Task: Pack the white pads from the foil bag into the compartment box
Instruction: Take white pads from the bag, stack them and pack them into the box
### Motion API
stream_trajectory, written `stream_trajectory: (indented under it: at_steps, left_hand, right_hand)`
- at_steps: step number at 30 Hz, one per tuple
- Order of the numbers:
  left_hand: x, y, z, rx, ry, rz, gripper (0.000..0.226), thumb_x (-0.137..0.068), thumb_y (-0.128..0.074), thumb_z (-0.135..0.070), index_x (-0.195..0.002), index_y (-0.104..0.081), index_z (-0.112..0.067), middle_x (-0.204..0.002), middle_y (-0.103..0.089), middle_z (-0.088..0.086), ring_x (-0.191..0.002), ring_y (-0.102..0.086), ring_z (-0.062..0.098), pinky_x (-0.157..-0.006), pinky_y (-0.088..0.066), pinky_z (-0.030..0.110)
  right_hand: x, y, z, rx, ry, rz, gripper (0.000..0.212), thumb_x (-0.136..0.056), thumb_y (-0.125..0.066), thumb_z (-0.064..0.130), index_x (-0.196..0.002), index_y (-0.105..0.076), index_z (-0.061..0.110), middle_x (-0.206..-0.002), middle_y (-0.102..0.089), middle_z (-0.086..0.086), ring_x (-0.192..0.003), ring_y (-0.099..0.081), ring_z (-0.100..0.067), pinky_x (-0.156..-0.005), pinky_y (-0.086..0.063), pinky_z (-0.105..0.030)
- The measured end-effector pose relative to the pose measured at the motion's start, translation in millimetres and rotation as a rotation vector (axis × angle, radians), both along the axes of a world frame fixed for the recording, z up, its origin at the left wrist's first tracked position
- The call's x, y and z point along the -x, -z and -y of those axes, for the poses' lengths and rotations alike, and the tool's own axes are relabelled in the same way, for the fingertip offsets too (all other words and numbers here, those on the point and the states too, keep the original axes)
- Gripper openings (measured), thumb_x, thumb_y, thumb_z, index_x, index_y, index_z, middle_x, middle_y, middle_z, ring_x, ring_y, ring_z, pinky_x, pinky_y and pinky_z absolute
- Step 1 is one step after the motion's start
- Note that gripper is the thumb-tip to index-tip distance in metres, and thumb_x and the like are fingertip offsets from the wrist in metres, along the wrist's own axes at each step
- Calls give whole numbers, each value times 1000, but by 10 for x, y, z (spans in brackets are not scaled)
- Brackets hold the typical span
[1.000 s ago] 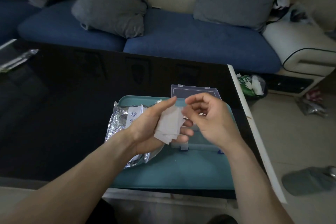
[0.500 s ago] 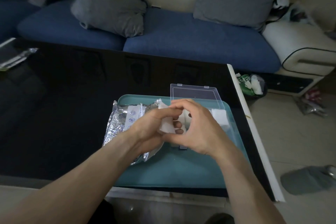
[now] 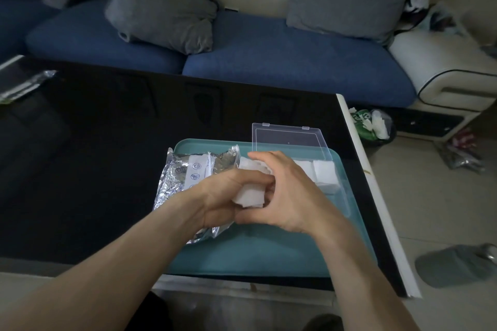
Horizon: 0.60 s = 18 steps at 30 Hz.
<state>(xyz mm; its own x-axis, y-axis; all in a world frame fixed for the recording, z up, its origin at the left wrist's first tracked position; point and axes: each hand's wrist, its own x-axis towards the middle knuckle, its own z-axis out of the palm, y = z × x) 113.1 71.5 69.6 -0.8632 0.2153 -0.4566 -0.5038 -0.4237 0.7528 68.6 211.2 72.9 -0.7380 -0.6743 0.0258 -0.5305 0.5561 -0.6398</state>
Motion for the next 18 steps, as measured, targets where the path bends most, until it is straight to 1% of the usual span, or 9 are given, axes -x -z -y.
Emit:
stream_trajectory:
  at_steps: [4,6,9,11,12,13,15,17,18]
  left_hand:
    - [-2,12,-33,11,-34,2,12,-87,-62,-9,-98,-63,-7,-83,-63,12,-70,-64,19,-57,-51,26]
    - [16,13,-29,-29,-102,16,8,-91,-57,-6,-98,-59,-5,-81,-60,13,-64,-62,18,-53,-50,24]
    - [17,10,-14,-31,-146,7,15,-89,-61,-5,-103,-57,-1,-87,-55,19,-65,-60,22,-54,-49,28]
    - [7,-21,-35,10,-172,-3,10,-88,-62,-2,-98,-60,1,-78,-58,17,-58,-61,21,-49,-50,26]
    - [9,-41,-38,37,-227,-16,5,-88,-62,-1,-93,-60,-1,-72,-57,14,-53,-58,19,-46,-47,25]
    - [14,-38,-16,114,-331,-55,5,-89,-62,0,-86,-60,-4,-66,-54,12,-49,-54,19,-46,-44,25]
    - [40,-4,104,547,-547,-182,10,-89,-66,-9,-81,-60,-10,-63,-60,7,-48,-57,23,-48,-47,30]
    - [29,-32,259,1057,-590,-297,18,-86,-73,-32,-91,-62,-19,-75,-68,2,-64,-67,23,-59,-57,39]
    - [8,-52,324,1219,-550,-317,29,-83,-75,-43,-95,-60,-22,-80,-66,-2,-69,-67,20,-63,-58,39]
  right_hand:
    - [-15,30,33,-56,-18,-51,88,-58,-88,55,-135,-51,33,-126,-48,17,-117,-48,-7,-102,-45,-35]
    - [-16,30,31,-56,-21,-64,90,-60,-86,56,-138,-47,35,-129,-45,17,-119,-46,-7,-104,-44,-36]
    - [-17,22,28,-42,-12,-64,87,-60,-87,57,-135,-48,35,-127,-45,17,-116,-49,-7,-101,-47,-34]
    - [-22,16,33,-59,2,-109,87,-61,-87,57,-136,-49,33,-128,-47,16,-118,-48,-7,-102,-46,-35]
    - [-25,10,32,-71,12,-97,96,-61,-87,59,-142,-44,33,-135,-45,15,-124,-45,-8,-107,-44,-34]
    - [-27,3,26,-79,30,-42,107,-60,-88,61,-149,-35,33,-144,-40,14,-131,-42,-7,-111,-40,-33]
    - [-32,-23,8,-92,83,94,119,-61,-87,62,-155,-22,31,-152,-35,13,-135,-41,-7,-111,-39,-30]
    - [-8,-15,-5,-108,124,141,98,-70,-85,54,-150,-36,25,-143,-48,9,-117,-55,-6,-98,-48,-26]
    - [13,1,2,-104,135,146,81,-75,-84,49,-142,-48,23,-131,-57,10,-105,-61,-3,-88,-51,-21]
